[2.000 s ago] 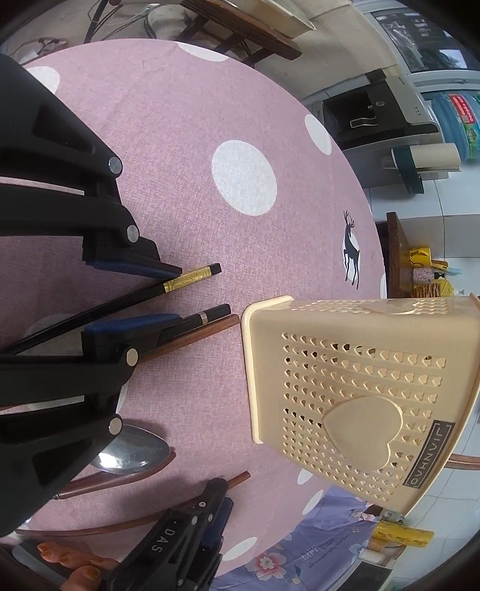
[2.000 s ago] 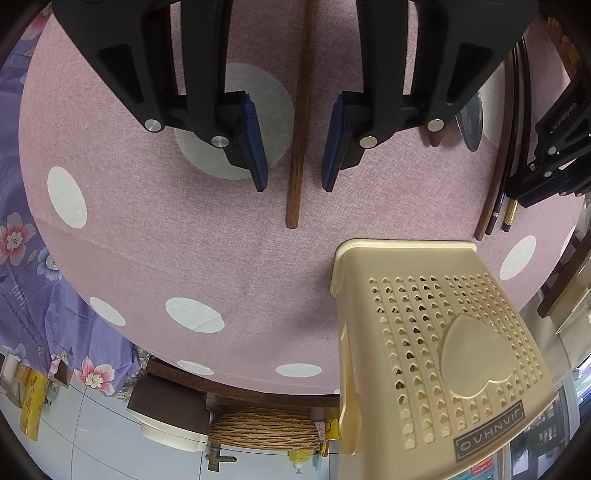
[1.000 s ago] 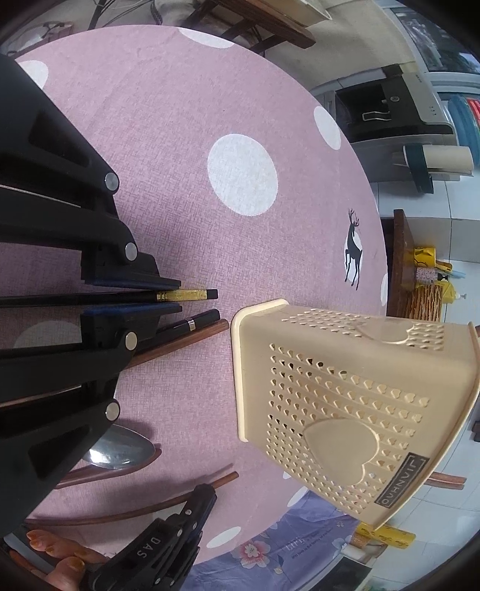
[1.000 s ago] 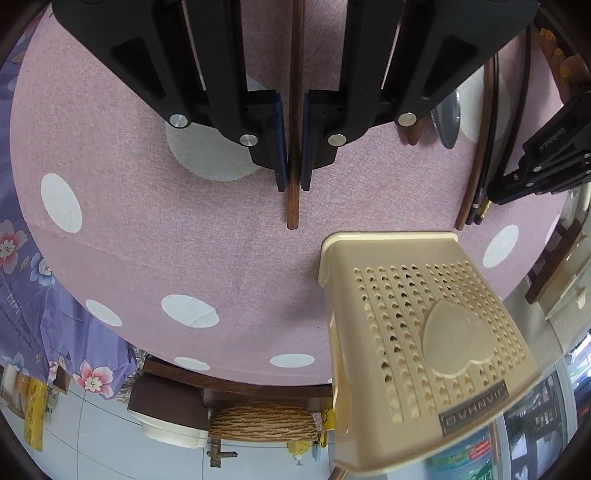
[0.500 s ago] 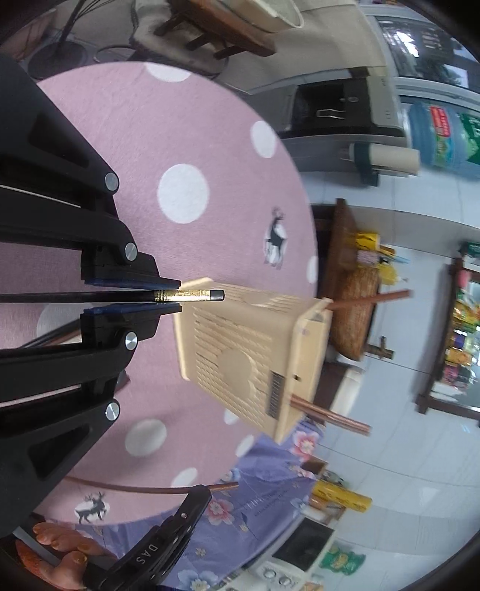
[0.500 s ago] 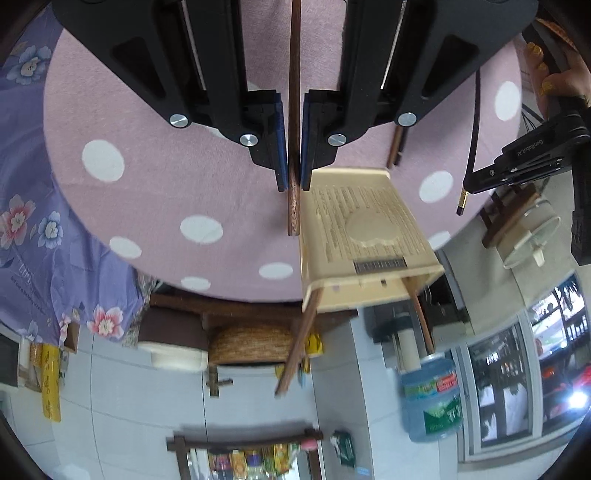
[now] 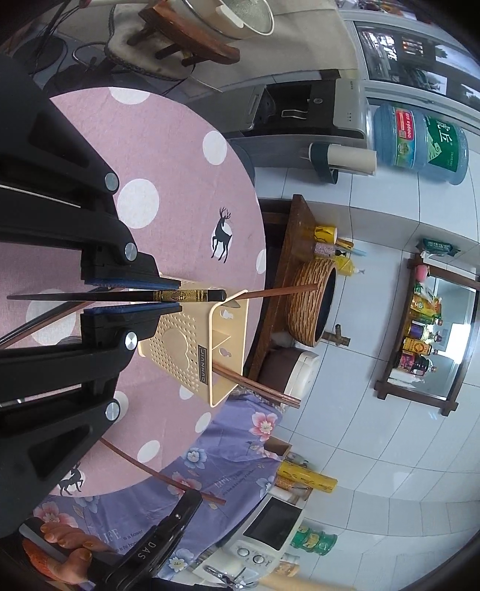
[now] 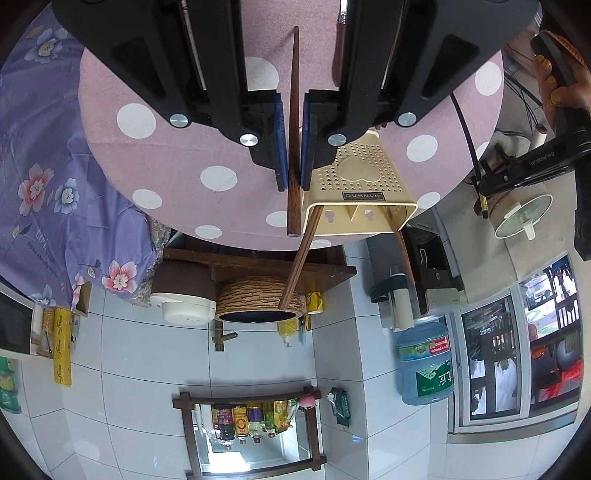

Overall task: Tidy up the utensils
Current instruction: 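Carry the wooden chopstick over the caddy while the left tool carries the black chopstick there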

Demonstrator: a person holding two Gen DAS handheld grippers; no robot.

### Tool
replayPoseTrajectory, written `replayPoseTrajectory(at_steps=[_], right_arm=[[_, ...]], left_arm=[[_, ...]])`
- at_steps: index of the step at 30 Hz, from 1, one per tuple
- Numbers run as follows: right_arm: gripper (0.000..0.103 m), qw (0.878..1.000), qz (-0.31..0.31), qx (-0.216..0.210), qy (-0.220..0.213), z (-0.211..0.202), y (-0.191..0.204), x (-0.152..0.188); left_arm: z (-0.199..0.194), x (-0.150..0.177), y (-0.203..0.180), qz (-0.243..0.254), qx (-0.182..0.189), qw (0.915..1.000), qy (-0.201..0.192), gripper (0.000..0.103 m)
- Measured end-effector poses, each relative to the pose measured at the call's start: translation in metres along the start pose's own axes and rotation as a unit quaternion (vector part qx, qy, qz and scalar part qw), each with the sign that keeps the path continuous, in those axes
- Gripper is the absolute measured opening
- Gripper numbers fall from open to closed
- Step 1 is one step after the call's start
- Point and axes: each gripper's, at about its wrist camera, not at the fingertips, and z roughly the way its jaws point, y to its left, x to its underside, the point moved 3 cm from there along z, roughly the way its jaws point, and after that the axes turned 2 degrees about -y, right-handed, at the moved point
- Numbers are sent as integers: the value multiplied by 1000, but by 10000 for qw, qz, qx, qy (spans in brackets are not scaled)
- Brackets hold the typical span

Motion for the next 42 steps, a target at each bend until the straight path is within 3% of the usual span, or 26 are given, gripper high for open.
replayPoseTrajectory(at_steps=[9, 15, 23, 27, 31, 36, 42], right_arm=[[8, 9999, 83, -61, -54, -1, -2, -9], [8, 9996, 144, -143, -177, -4, -2, -37], [8, 9979, 166, -304, -543, -20, 4, -120], [8, 9962, 244, -268, -798, -21, 12, -167], [8, 9945, 303, -111, -999, -9, 21, -195], [8, 9957, 281, 15, -882, 23, 29, -177], [8, 9986, 370, 36, -370, 70, 23, -123]], left_arm=[[-10, -12, 6, -27, 63, 9999, -93, 8], [-14, -32, 1, 160, 51, 9997, -201, 8], [-38, -91, -23, 584, 269, 9972, -372, 8], [-51, -140, -50, 755, 323, 9940, -726, 8], [-44, -168, -68, 794, 169, 9908, -1079, 8], [-5, -167, -66, 528, 48, 9937, -989, 8], [48, -126, -49, 298, -50, 9981, -544, 8]])
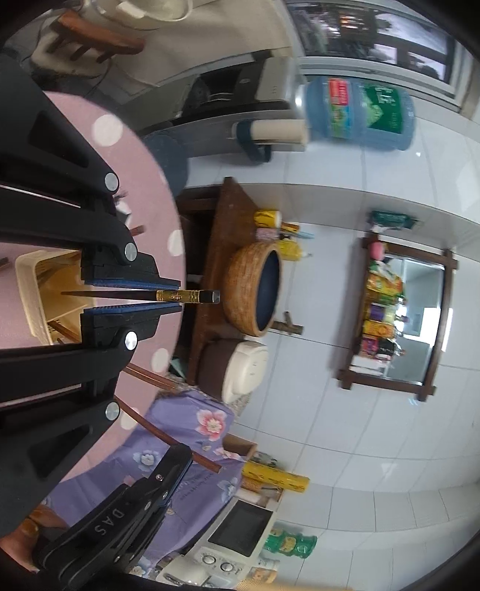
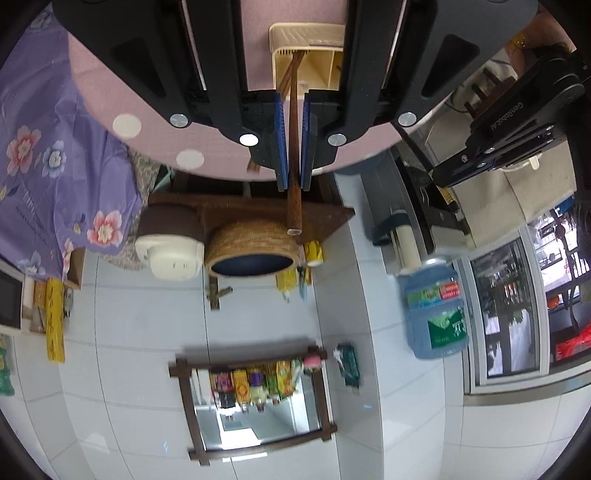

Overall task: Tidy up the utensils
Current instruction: 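Carry the wooden chopstick over the caddy while the left tool carries the black chopstick there, then open the right tool to drop its chopstick into the caddy while the left tool drops its own, then move both tools back down toward the spoons beside the caddy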

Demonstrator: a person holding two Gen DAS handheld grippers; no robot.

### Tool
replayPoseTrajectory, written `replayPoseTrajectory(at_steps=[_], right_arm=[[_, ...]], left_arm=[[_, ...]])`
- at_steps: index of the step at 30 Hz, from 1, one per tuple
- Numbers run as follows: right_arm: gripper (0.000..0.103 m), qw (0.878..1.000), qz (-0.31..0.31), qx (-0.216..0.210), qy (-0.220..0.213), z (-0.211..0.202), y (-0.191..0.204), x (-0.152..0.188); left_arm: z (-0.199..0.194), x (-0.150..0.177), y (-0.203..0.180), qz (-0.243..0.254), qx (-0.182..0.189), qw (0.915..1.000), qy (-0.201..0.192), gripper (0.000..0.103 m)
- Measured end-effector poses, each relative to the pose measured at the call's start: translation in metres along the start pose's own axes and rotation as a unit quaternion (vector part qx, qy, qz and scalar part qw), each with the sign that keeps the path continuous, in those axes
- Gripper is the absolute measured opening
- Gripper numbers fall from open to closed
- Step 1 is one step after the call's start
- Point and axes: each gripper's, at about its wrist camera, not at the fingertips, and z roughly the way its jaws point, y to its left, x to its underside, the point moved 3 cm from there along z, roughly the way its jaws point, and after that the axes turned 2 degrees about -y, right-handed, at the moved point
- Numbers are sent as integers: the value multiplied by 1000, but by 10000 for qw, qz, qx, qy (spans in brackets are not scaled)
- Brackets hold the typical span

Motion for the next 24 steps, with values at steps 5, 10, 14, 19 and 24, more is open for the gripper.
replayPoseTrajectory(at_steps=[5, 10, 14, 19, 24], right_arm=[[8, 9996, 110, 30, 273, 18, -9, 32], [8, 9991, 131, -25, 412, 27, -13, 51], [9, 9988, 191, 20, 456, 30, -15, 62], [46, 9992, 330, 19, 218, 12, -20, 70], [51, 9999, -49, 143, 19, -19, -13, 83]], left_arm=[[17, 30, 8, -32, -49, 9996, 269, 8], [30, 53, 16, -101, -41, 9984, 555, 8], [31, 63, 17, -60, 62, 9979, 649, 8], [13, 73, 14, 140, 7, 9988, 478, 57], [-17, 92, 13, 412, -10, 9985, 352, 71]])
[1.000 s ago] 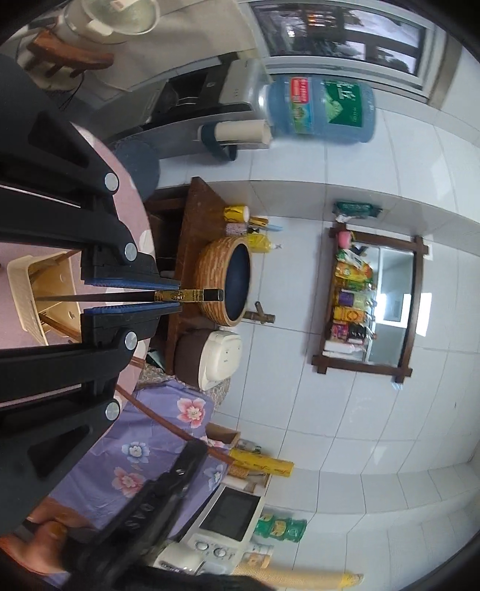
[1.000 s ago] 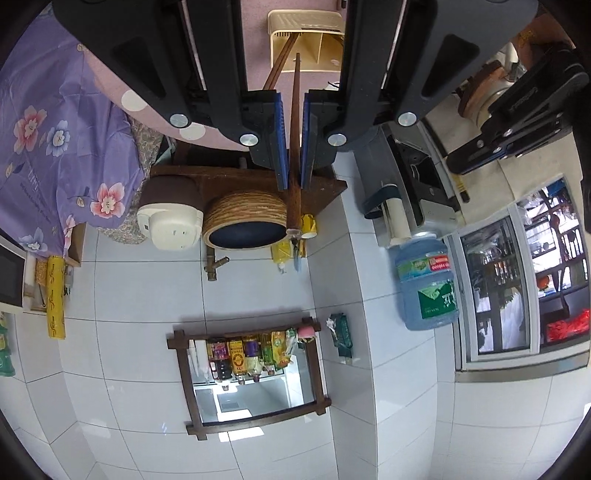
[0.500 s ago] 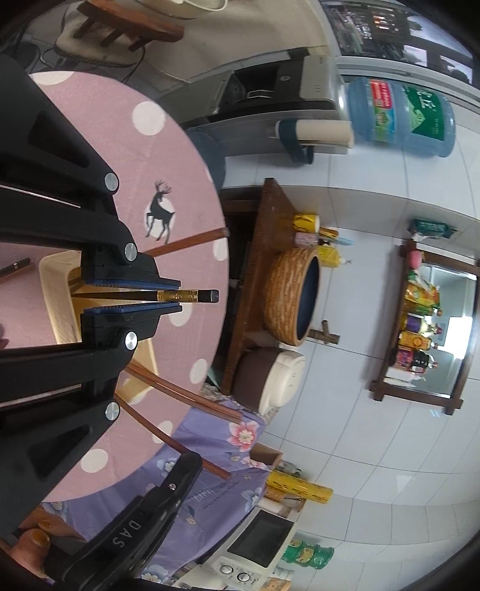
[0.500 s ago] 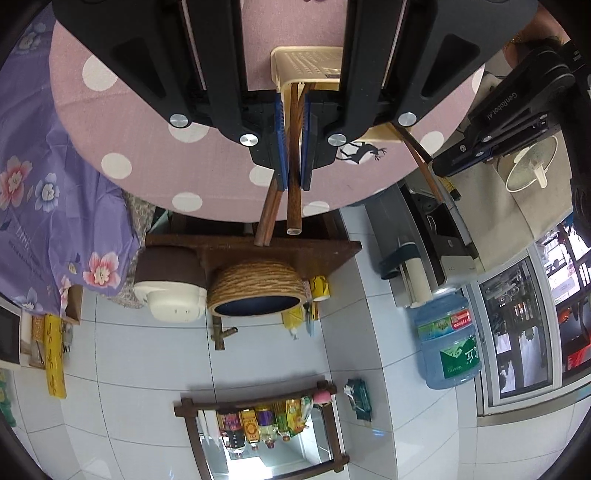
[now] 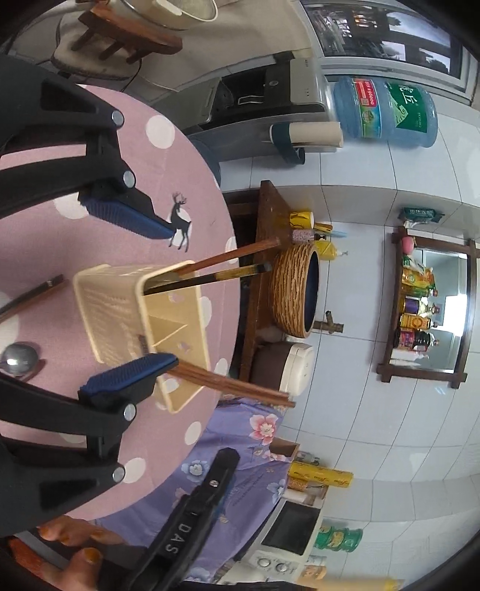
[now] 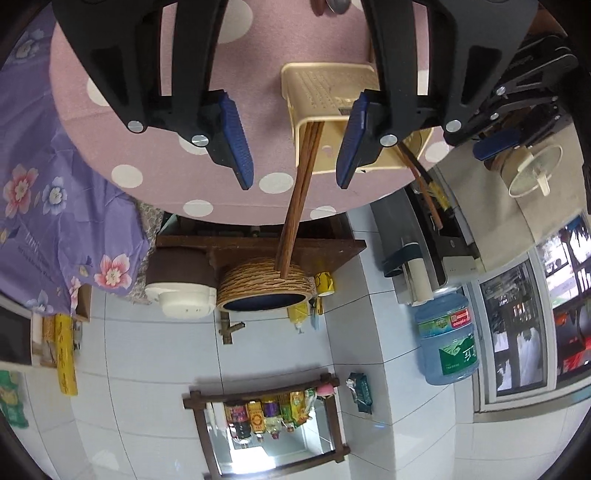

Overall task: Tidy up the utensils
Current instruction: 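Move both tools back down toward the spoons beside the caddy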

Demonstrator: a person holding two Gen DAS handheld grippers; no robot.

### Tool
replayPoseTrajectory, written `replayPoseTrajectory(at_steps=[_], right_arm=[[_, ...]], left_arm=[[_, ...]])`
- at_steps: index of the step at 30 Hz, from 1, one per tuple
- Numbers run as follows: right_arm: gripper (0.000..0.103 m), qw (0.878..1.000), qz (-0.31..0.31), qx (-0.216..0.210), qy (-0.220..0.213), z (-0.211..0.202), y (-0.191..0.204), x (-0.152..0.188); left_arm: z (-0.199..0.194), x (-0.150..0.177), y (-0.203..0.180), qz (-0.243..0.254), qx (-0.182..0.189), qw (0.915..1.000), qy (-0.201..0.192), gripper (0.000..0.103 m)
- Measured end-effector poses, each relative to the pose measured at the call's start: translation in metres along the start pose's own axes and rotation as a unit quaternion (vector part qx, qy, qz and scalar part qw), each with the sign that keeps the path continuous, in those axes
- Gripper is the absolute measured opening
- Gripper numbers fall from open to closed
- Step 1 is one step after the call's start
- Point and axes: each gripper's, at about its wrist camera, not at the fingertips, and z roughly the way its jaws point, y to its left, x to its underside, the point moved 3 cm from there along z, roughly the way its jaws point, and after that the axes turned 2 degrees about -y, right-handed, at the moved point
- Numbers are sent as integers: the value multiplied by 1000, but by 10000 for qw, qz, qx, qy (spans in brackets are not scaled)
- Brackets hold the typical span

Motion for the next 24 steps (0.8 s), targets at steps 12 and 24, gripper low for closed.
replayPoseTrajectory(at_steps=[12, 24], right_arm=[[66, 9954, -299, 62, 906, -22, -6, 105], [66, 9837, -310, 111, 1768, -18, -15, 179]], left_arm=[[-18, 101, 16, -85, -41, 9969, 781, 90], [-20, 160, 42, -497, -289, 9901, 1277, 91]])
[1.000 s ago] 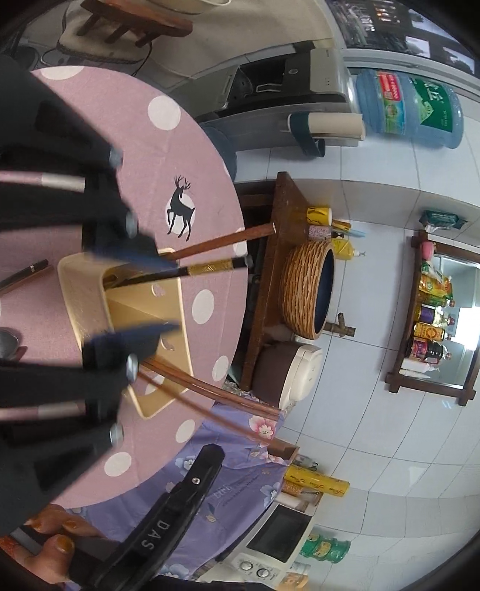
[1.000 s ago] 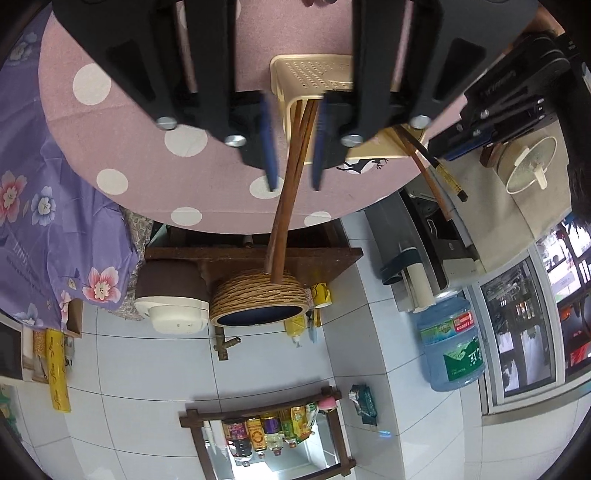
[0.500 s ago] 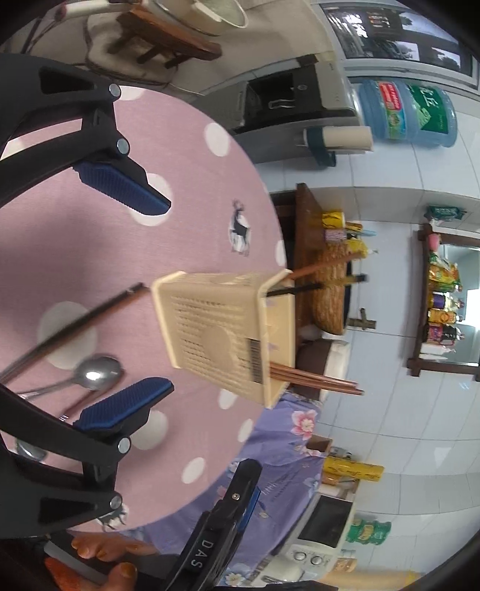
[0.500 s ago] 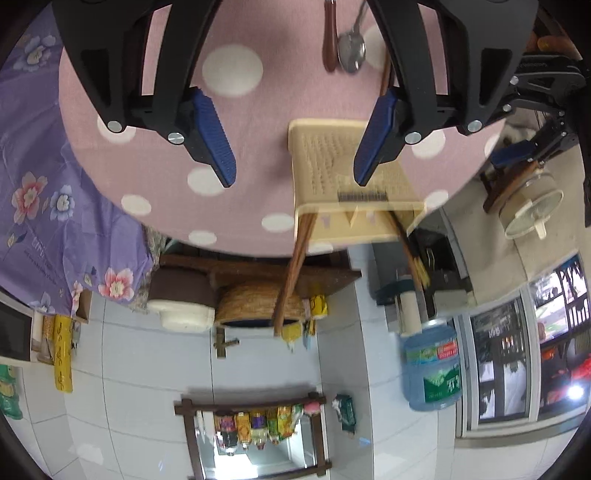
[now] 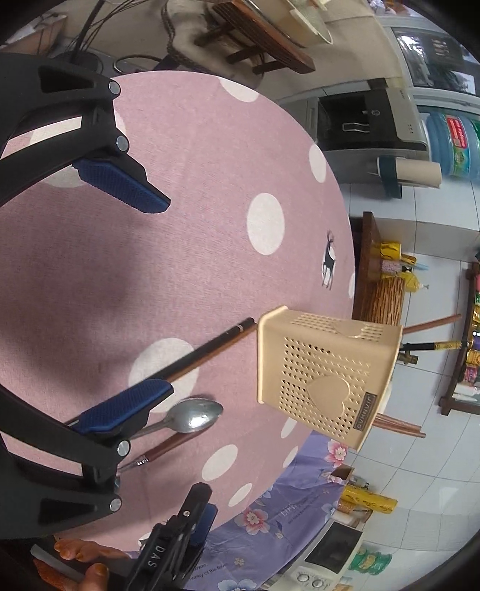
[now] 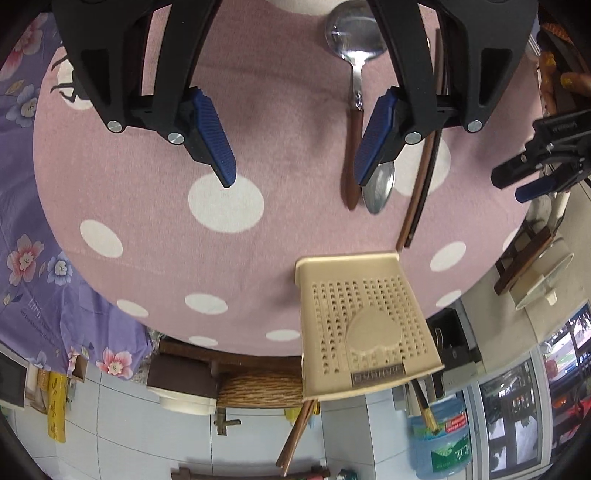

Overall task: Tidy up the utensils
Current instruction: 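Move both tools back down toward the spoons beside the caddy, then close the right tool on the handle of the wooden-handled spoon, then open the right tool around the wooden spoon handle and reposition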

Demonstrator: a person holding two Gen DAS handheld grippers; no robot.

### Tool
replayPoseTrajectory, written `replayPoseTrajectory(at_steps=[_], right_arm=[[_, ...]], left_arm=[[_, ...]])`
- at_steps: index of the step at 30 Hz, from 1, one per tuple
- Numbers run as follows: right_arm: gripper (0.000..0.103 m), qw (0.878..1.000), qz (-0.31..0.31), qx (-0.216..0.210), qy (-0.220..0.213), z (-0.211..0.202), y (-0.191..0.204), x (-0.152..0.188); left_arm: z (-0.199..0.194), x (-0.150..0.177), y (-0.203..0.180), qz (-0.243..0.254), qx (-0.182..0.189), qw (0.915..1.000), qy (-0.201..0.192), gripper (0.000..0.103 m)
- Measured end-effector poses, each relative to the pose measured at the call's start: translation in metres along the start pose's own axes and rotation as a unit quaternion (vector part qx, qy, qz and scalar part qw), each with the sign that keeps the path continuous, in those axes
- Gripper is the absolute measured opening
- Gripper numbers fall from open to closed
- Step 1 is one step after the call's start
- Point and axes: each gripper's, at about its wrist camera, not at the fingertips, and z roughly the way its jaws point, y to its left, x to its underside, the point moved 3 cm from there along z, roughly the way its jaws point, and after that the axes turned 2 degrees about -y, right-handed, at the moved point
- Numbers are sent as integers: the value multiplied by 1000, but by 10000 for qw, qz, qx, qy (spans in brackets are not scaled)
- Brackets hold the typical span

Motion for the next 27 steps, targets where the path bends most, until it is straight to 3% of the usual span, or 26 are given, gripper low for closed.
replayPoseTrajectory(at_steps=[7, 10, 19, 23, 27], right_arm=[[66, 9988, -266, -151, 379, 11, 18, 12], [61, 9976, -422, -205, 502, 15, 30, 15], [35, 9955, -563, -108, 753, 28, 45, 29], [15, 9962, -490, 23, 717, 27, 42, 30], [12, 9972, -336, 174, 652, 23, 29, 32]], left_arm=[[9, 10, 0, -217, 199, 9993, 251, 90], [9, 12, -5, -158, 222, 9992, 290, 89], [10, 15, -15, 4, 177, 9993, 326, 88], [12, 15, -20, 74, 132, 9993, 338, 88], [14, 16, -29, 252, 39, 9990, 374, 82]])
